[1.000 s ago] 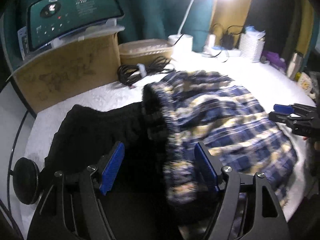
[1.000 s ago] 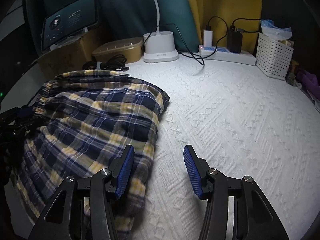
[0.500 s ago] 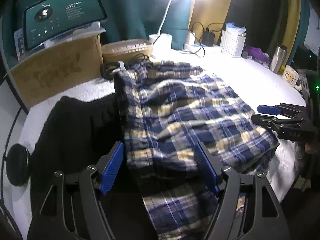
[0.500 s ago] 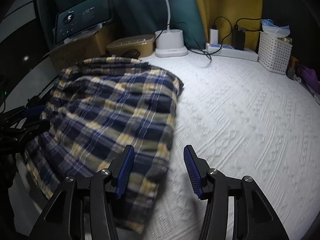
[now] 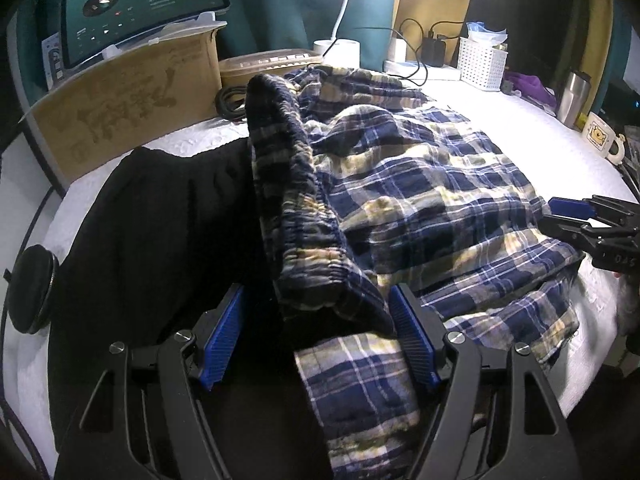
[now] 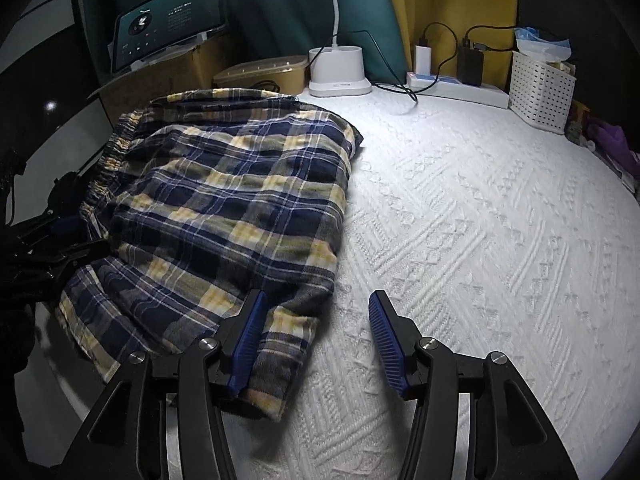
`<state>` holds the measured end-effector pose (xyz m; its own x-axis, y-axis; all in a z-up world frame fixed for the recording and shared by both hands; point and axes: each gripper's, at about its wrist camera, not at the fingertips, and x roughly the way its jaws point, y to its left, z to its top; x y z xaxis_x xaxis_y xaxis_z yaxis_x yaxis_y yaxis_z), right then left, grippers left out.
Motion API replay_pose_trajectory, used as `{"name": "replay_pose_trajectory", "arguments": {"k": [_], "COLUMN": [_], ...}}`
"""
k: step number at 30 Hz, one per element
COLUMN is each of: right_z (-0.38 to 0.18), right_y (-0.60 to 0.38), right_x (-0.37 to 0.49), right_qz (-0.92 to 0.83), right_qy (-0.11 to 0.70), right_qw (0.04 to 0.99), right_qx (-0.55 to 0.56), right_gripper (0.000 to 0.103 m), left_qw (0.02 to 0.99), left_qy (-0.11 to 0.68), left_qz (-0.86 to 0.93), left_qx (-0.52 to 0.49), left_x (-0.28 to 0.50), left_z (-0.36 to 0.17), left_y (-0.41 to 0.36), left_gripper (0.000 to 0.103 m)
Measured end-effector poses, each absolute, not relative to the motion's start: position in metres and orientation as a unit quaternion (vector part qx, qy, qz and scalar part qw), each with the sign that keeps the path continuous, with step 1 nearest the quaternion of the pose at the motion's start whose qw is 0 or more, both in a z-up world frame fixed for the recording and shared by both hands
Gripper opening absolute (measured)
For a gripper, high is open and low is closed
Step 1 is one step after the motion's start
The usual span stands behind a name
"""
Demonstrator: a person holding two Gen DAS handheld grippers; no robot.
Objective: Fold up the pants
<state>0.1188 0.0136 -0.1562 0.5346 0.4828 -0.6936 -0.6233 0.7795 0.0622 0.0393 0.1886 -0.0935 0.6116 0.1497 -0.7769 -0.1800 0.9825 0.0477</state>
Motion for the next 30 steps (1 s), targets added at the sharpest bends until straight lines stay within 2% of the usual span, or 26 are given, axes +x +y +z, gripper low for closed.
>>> {"name": "replay_pose_trajectory", "arguments": {"k": [12,30], "right_z": [-0.143,-0.109], "right_y": [-0.014,-0.097], "right_x": [0.098,0.057], "right_qz": [0.3,0.264], "right_qy": [0.346,0.295], "right_qw": [0.885,0.917], "right_qx": [-0.088,-0.038], "right_gripper": [0.056,0.057], "left_qw": [0.917,0.938], "left_qy": [0.389,0.345], "left_qz": [0.085,0.015], "left_qx": [-0.026,-0.026], "left_x": [0.016,0.02], "left_z": [-0.06,-0.017], "left_y": [0.177,0.1], "left_gripper": [0.074,0.074]}}
